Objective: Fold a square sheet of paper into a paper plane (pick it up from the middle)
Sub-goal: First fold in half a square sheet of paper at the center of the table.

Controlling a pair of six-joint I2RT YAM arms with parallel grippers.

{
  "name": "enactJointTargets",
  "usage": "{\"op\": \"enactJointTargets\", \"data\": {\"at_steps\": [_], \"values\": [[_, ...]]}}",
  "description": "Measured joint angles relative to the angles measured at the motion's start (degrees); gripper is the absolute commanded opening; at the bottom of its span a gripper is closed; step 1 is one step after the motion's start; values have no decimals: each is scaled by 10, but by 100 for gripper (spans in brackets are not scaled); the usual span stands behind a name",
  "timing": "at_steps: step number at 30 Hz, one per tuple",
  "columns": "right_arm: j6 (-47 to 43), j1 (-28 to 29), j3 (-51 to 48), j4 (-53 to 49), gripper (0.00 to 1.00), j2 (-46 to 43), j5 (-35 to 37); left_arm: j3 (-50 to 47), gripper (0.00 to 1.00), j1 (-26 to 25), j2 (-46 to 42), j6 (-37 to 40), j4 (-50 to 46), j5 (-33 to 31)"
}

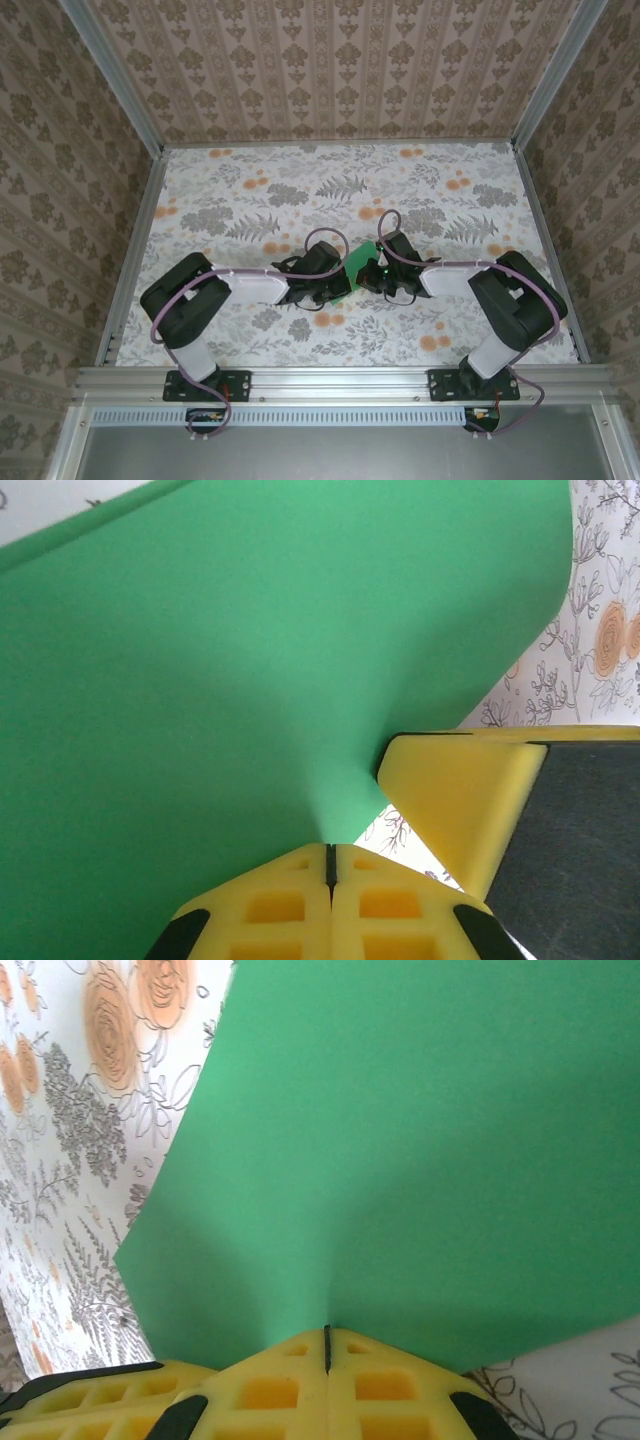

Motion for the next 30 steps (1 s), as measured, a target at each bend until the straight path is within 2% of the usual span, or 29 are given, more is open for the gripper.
{"op": "enactJointTargets", "data": {"at_steps": [21,30], "values": [[0,-5,-13,37,2,8,-13,-2,0,1,25,-24,38,15],[-28,-32,-29,63,3,8,-35,-5,0,1,24,-48,35,8]]}}
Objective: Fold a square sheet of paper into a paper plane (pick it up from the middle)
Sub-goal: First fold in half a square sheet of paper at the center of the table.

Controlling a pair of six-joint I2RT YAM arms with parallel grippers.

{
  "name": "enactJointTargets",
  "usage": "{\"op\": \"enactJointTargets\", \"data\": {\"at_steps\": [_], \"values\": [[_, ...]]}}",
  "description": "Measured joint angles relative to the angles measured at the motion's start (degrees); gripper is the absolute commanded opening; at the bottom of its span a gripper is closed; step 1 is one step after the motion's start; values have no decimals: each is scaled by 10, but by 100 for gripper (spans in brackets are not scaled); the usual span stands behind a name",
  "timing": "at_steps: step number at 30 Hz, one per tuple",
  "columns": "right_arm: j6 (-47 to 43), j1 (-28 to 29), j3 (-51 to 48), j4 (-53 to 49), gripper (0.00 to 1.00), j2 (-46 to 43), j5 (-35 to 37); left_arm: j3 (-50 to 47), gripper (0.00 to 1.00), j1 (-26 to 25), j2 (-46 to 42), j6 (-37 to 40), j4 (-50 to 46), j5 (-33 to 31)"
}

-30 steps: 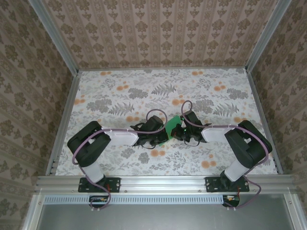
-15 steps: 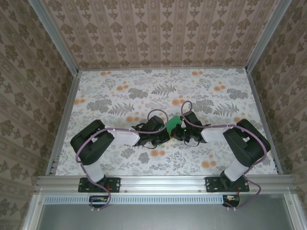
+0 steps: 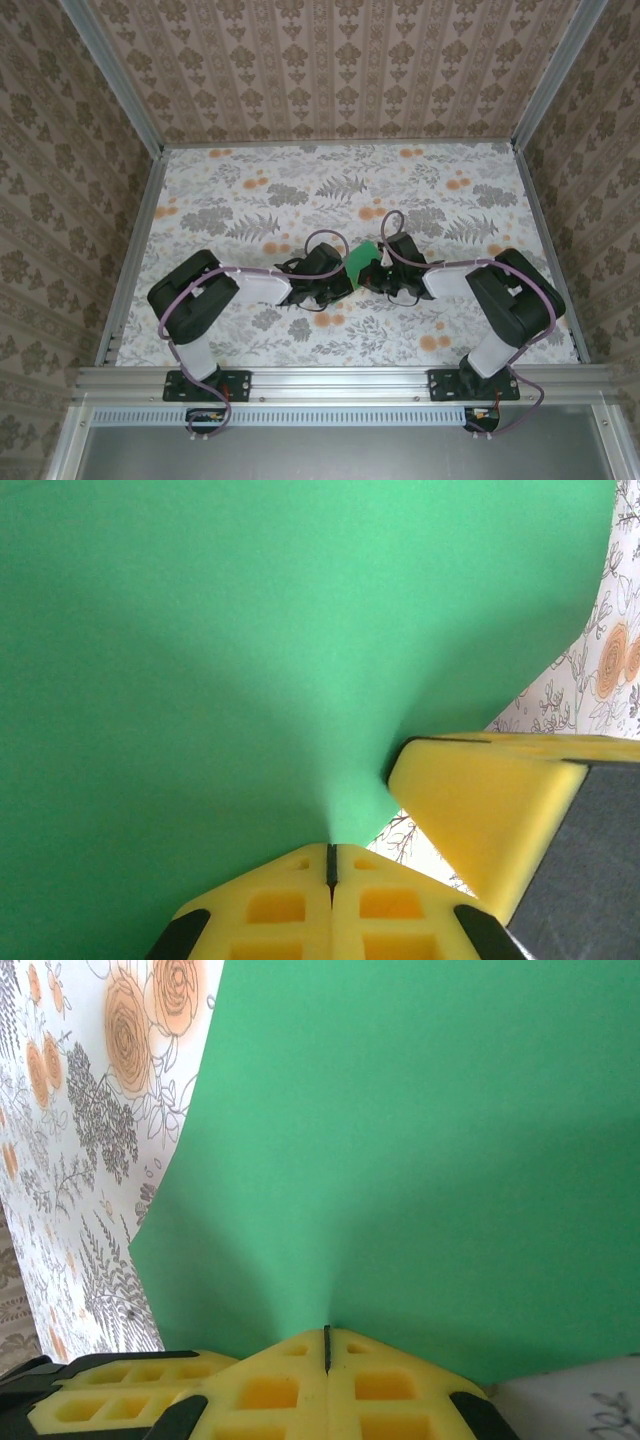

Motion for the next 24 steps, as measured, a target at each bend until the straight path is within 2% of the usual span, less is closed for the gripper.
{"op": "enactJointTargets", "data": {"at_steps": [14,20,24], "values": [[-49,-130,12,-7,2,21,-63,0,0,0,0,-18,-2,-2],[-69,-171,39,-44,2,26,-48,0,0,0,0,-18,-2,-2],[-76,-178,44,-55,3,22,-37,1,0,0,0,-18,-5,-1]]}}
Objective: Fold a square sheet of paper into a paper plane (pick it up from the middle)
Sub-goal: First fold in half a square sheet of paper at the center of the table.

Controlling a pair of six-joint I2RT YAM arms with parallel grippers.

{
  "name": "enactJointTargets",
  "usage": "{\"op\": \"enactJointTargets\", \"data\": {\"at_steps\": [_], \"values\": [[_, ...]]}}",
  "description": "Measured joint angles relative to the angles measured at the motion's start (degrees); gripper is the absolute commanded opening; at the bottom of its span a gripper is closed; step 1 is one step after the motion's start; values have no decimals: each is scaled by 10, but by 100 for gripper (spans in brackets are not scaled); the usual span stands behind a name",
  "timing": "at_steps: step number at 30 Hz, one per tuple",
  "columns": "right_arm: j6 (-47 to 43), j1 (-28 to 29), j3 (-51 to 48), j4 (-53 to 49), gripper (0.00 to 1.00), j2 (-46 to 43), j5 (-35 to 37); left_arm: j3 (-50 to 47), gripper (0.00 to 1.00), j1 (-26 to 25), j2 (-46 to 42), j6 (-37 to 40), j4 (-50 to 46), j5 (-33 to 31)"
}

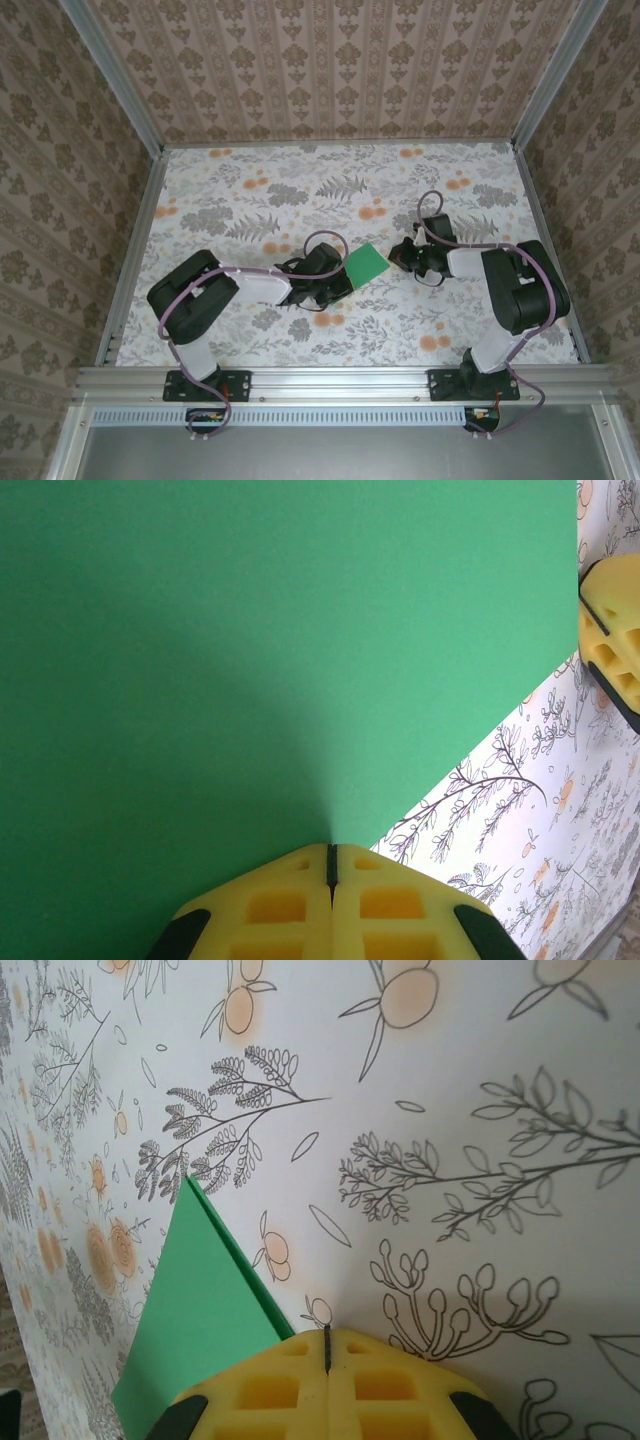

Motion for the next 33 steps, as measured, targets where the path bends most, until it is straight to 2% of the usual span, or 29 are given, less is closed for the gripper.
{"op": "enactJointTargets", "data": {"at_steps": [6,13,18,23,27,33], "values": [[0,0,-24,-3,3,-71,-2,11,0,9,0,28,-26,14],[17,32,-69,-3,3,-143,-2,36,0,43,0,159,-96,53],[51,102,-76,6,2,-135,5,41,0,72,0,243,-119,90],[82,153,-58,28,2,-83,24,52,0,79,0,299,-148,101],[105,176,-38,40,2,-44,46,62,0,80,4,322,-163,101],[133,181,-43,54,2,-27,73,70,0,82,5,330,-177,99]]}}
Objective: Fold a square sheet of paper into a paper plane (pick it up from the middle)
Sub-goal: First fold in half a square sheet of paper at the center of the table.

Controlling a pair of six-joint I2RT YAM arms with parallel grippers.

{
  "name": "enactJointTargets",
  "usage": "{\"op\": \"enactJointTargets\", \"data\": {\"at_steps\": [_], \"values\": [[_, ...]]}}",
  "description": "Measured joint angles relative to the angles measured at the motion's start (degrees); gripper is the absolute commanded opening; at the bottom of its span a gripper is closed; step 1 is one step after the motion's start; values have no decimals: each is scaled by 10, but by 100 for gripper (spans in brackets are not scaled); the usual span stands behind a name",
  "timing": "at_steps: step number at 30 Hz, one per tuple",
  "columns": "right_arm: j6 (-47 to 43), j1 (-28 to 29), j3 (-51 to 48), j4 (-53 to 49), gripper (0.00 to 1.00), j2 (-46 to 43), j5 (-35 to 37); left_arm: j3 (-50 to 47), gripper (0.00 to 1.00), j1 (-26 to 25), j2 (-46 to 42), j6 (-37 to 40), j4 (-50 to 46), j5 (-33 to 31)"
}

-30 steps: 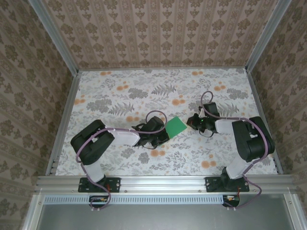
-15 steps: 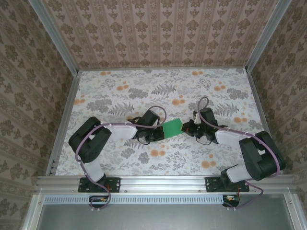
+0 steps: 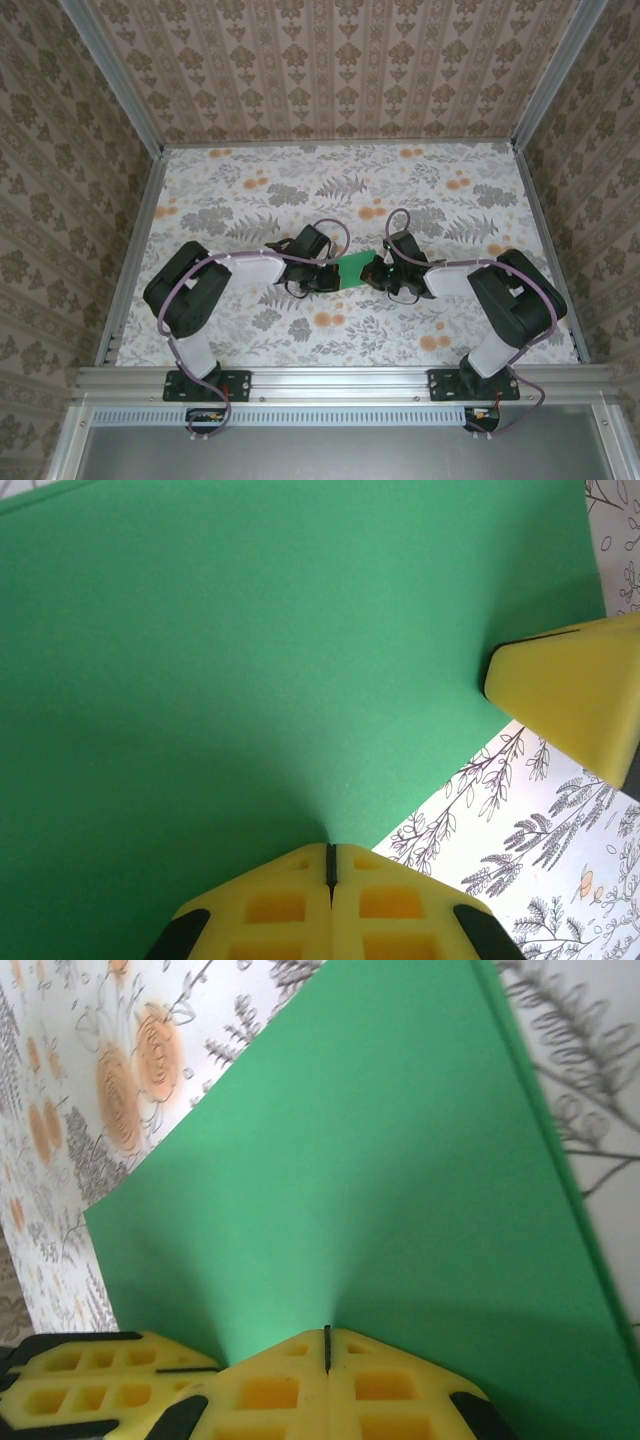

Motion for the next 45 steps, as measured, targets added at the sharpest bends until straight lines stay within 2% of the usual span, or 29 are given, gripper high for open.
{"op": "enactJointTargets", "data": {"at_steps": [6,13,16,21,30,39,45], "values": [[38,3,-24,39,2,-5,13,1,1,-12,-12,-46,-1,-35],[107,22,-55,71,2,-23,50,7,0,-81,-27,-154,31,-120],[128,24,-62,81,2,-25,59,4,0,-94,-20,-198,62,-146],[143,24,-65,85,2,-26,61,-12,0,-98,5,-248,115,-180],[153,24,-69,92,2,-26,61,-36,0,-102,16,-291,174,-210],[154,24,-78,104,1,-27,64,-92,0,-110,4,-334,260,-239],[154,23,-92,131,0,-25,65,-126,0,-108,-21,-352,271,-258]]}}
